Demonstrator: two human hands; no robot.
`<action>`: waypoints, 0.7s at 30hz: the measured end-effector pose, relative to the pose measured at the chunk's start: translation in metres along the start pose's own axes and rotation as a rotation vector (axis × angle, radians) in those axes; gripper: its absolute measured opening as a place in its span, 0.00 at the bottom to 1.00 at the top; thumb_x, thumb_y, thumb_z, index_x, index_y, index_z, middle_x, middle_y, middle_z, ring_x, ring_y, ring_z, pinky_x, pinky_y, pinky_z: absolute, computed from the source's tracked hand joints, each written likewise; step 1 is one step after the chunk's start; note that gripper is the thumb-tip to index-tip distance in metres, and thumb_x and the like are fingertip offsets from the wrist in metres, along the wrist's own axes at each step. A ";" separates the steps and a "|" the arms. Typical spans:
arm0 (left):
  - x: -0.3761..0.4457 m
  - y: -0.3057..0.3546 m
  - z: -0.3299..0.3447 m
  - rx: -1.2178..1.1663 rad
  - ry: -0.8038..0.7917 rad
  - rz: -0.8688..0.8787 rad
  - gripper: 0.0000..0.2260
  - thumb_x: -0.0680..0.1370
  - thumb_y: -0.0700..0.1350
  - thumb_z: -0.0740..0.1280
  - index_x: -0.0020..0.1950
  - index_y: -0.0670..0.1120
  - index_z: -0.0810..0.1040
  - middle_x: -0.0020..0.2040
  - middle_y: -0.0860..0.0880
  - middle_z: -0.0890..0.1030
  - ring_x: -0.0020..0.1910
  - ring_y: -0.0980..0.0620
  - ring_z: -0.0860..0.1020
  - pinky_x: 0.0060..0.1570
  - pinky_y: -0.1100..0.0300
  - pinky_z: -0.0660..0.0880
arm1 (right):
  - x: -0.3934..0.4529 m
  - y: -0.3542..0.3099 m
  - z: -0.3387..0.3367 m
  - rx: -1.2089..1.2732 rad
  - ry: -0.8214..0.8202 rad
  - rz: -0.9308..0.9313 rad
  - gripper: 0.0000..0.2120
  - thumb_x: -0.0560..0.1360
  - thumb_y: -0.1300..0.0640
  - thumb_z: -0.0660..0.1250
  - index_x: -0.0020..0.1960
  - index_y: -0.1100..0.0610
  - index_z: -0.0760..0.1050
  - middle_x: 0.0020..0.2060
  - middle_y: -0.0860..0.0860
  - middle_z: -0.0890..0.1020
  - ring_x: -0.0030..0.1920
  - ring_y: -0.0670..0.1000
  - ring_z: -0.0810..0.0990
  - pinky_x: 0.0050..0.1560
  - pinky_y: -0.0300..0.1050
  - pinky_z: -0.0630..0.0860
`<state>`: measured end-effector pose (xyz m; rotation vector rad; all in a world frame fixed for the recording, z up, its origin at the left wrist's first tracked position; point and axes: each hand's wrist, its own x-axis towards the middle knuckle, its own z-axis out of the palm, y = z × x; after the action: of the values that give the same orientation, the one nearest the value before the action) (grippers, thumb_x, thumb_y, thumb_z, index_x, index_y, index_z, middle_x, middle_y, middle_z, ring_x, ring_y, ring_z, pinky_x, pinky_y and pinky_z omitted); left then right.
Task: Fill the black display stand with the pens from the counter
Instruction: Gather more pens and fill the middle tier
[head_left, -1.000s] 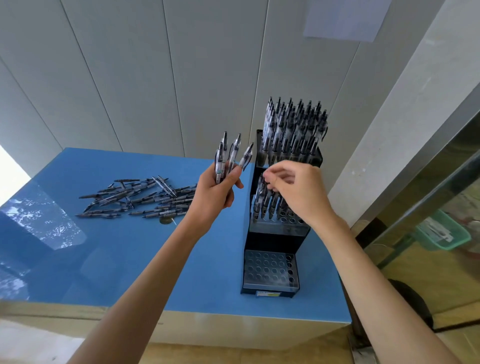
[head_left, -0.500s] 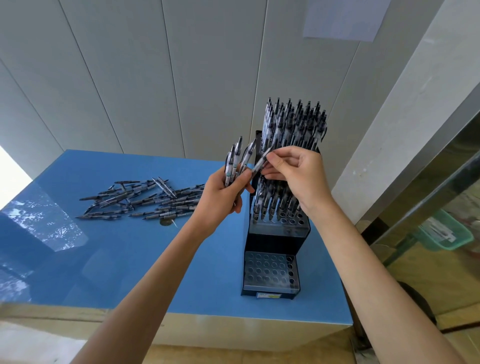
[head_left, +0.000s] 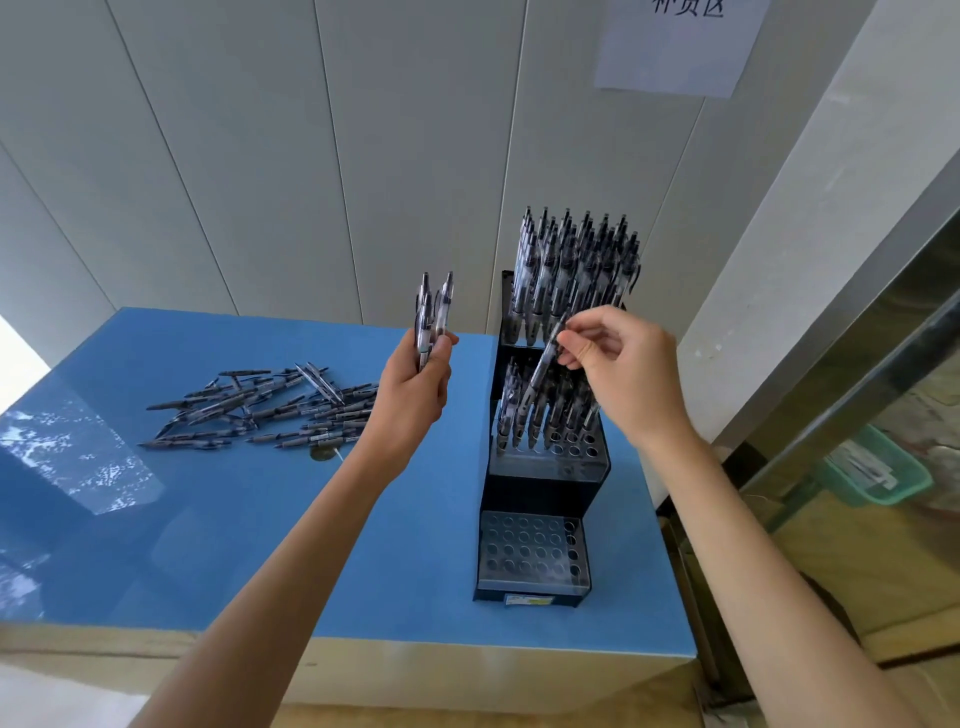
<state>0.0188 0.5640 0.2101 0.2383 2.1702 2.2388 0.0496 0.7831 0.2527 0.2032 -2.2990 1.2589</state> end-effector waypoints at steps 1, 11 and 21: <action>0.000 0.000 0.000 -0.008 -0.003 0.006 0.08 0.87 0.48 0.57 0.56 0.47 0.75 0.34 0.50 0.64 0.29 0.52 0.59 0.28 0.59 0.58 | -0.002 0.002 0.002 -0.023 -0.007 -0.005 0.03 0.76 0.64 0.72 0.48 0.57 0.82 0.37 0.48 0.84 0.38 0.46 0.85 0.46 0.40 0.82; -0.003 0.004 -0.001 -0.015 -0.024 0.048 0.10 0.86 0.50 0.59 0.61 0.48 0.77 0.32 0.53 0.70 0.28 0.54 0.62 0.28 0.60 0.60 | -0.011 0.015 0.021 -0.171 -0.044 -0.077 0.02 0.75 0.64 0.73 0.48 0.60 0.84 0.36 0.48 0.84 0.38 0.43 0.84 0.46 0.41 0.82; -0.006 0.006 -0.001 -0.004 -0.005 0.042 0.09 0.87 0.48 0.56 0.56 0.48 0.76 0.34 0.53 0.72 0.28 0.55 0.63 0.29 0.62 0.61 | -0.017 0.021 0.020 -0.204 -0.041 -0.044 0.02 0.75 0.63 0.73 0.48 0.59 0.84 0.35 0.47 0.84 0.36 0.42 0.84 0.44 0.37 0.82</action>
<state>0.0255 0.5625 0.2153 0.2922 2.1779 2.2611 0.0495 0.7761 0.2200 0.2080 -2.4249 0.9993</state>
